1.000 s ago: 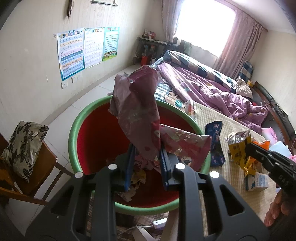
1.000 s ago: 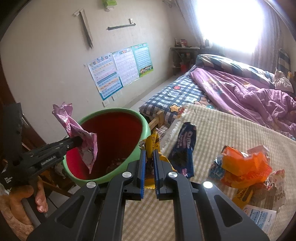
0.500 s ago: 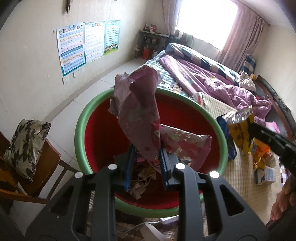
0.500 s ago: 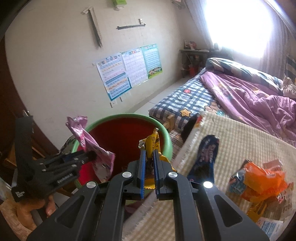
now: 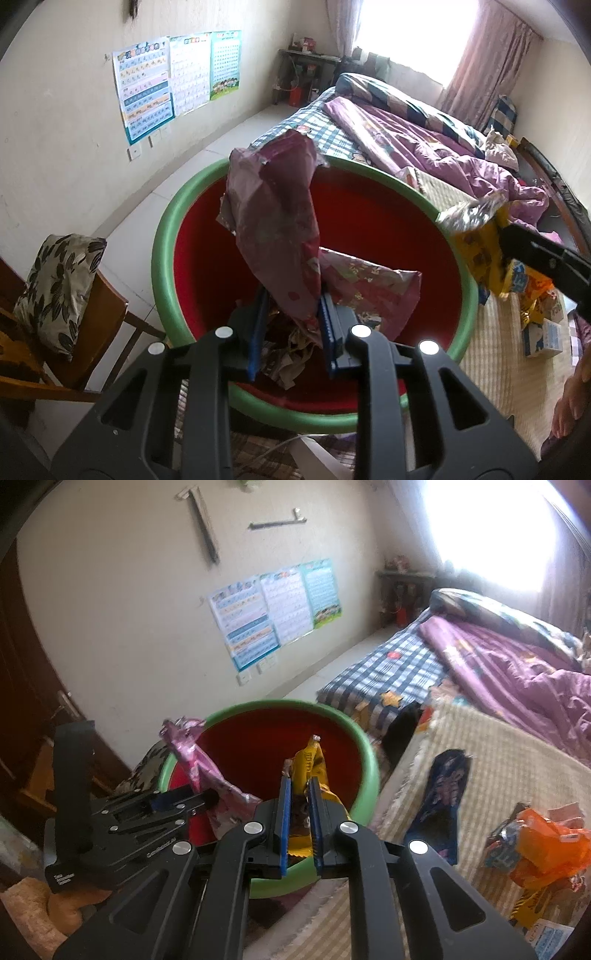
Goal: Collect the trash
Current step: 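Carry both wrappers over the red basin and open both grippers, then lower the left gripper onto the blue Oreo wrapper and grasp it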
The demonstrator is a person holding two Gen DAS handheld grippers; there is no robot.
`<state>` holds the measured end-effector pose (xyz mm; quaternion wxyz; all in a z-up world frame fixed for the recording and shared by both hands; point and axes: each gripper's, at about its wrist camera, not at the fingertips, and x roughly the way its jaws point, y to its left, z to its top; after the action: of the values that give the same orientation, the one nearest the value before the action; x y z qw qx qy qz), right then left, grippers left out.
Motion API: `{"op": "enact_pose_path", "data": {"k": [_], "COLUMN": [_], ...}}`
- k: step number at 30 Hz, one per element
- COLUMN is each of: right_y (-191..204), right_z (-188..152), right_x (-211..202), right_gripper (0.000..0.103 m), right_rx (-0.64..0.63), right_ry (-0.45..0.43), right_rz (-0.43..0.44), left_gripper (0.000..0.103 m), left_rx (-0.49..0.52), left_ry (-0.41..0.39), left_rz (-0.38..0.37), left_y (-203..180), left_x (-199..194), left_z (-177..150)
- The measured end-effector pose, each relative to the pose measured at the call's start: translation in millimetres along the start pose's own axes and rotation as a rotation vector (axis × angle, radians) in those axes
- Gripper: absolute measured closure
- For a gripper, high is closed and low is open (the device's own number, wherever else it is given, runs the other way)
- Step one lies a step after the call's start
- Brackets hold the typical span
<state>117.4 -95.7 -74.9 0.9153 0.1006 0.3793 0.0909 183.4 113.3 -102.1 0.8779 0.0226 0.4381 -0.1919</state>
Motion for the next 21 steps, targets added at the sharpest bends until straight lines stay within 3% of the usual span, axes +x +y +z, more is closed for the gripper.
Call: {"op": "enact_pose_path", "data": {"k": [5, 8, 21], "right_y": [-3, -8, -26], "right_z": [2, 2, -11], "right_x": [-2, -7, -35], "right_gripper": [0.063, 0.062, 0.056], "right_rx": [-0.004, 0.007, 0.036], "right_ry": [-0.016, -0.025, -0.046], "right_rz": [-0.010, -0.013, -0.016], "left_gripper": [0.055, 0.049, 0.048], "left_rx": [-0.015, -0.038, -0.043], "left_ry": [-0.014, -0.025, -0.032], "left_rz": [0.008, 0.015, 0.023], "left_y": [1, 5, -3], "left_x": [-5, -7, -19], "left_z": [-2, -1, -12]}}
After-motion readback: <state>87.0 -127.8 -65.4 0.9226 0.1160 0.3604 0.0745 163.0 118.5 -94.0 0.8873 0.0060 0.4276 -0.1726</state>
